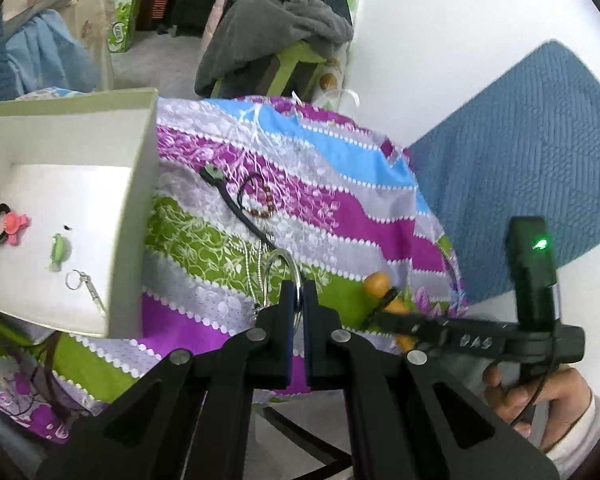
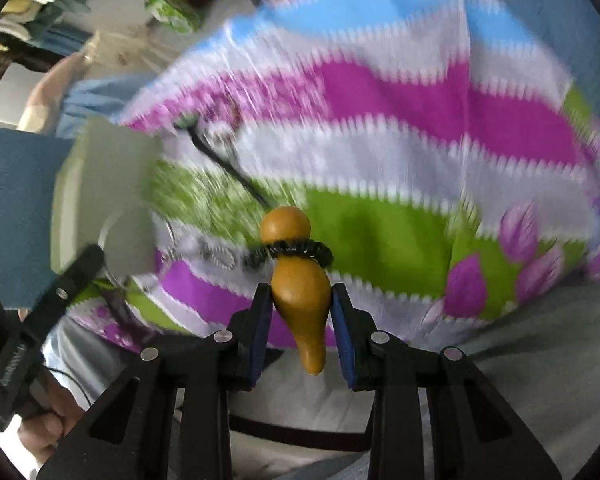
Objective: Organize jewelry
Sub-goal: 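Lift the gourd pendant with the right tool and carry it toward the box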
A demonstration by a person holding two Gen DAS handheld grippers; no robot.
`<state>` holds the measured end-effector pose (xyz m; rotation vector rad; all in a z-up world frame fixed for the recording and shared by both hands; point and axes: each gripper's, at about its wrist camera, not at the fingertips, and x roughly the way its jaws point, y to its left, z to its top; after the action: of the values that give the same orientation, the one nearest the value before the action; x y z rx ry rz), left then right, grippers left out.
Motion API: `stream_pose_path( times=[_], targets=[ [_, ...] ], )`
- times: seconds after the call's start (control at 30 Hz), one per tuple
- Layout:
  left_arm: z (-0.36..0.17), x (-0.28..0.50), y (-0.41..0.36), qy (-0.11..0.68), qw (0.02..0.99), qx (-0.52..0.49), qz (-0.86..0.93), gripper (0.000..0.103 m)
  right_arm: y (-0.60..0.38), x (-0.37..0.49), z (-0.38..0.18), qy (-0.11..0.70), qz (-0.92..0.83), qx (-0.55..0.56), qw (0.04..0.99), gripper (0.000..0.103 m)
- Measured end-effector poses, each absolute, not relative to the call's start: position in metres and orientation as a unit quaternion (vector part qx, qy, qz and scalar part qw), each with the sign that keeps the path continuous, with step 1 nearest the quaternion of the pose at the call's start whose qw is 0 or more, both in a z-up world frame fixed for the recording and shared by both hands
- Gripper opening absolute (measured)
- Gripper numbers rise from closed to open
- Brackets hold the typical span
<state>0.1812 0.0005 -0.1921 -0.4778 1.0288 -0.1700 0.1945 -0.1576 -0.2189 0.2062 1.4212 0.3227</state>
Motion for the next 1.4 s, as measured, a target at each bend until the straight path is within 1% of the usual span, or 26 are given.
stream_pose_path(
  times=[0.07, 0.17, 0.4, 0.5, 0.6, 0.73, 0.93, 0.97, 1.07, 1.13, 1.23, 1.4],
  targets=[
    [-0.184, 0.181, 0.006, 0.481, 0.841, -0.235, -0.081, 0.003, -0.156, 0.2, -0.206, 0.638, 0.141, 0.092, 0.752, 0.027],
    [-0.174, 0.182, 0.009, 0.477, 0.842, -0.236, -0.085, 0.003, -0.154, 0.205, -0.21, 0.649, 0.135, 0.086, 0.744, 0.027],
    [-0.172, 0.181, 0.015, 0.487, 0.834, -0.242, -0.087, 0.003, -0.161, 0.194, -0.292, 0.741, 0.092, 0.127, 0.652, 0.027],
    [-0.177, 0.178, 0.017, 0.498, 0.829, -0.24, -0.083, 0.003, -0.167, 0.182, -0.307, 0.76, 0.076, 0.133, 0.632, 0.027],
    [-0.181, 0.173, 0.018, 0.503, 0.826, -0.242, -0.083, 0.003, -0.169, 0.176, -0.304, 0.764, 0.06, 0.116, 0.632, 0.027],
    [-0.183, 0.17, 0.02, 0.505, 0.823, -0.248, -0.082, 0.003, -0.17, 0.179, -0.28, 0.756, 0.078, 0.131, 0.636, 0.027],
    [-0.172, 0.173, 0.021, 0.493, 0.83, -0.247, -0.086, 0.003, -0.149, 0.217, -0.208, 0.681, 0.113, 0.095, 0.718, 0.027],
    [-0.171, 0.174, 0.02, 0.491, 0.831, -0.246, -0.087, 0.003, -0.148, 0.22, -0.207, 0.675, 0.111, 0.089, 0.724, 0.027],
    [-0.168, 0.175, 0.02, 0.489, 0.832, -0.247, -0.087, 0.003, -0.144, 0.215, -0.244, 0.714, 0.092, 0.078, 0.69, 0.027],
    [-0.167, 0.174, 0.02, 0.488, 0.834, -0.242, -0.087, 0.003, -0.141, 0.209, -0.261, 0.721, 0.083, 0.054, 0.686, 0.027],
    [-0.168, 0.173, 0.022, 0.491, 0.833, -0.239, -0.084, 0.003, -0.142, 0.204, -0.272, 0.728, 0.08, 0.061, 0.678, 0.027],
    [-0.168, 0.173, 0.026, 0.492, 0.833, -0.24, -0.081, 0.003, -0.144, 0.202, -0.274, 0.727, 0.077, 0.061, 0.68, 0.027]
  ],
)
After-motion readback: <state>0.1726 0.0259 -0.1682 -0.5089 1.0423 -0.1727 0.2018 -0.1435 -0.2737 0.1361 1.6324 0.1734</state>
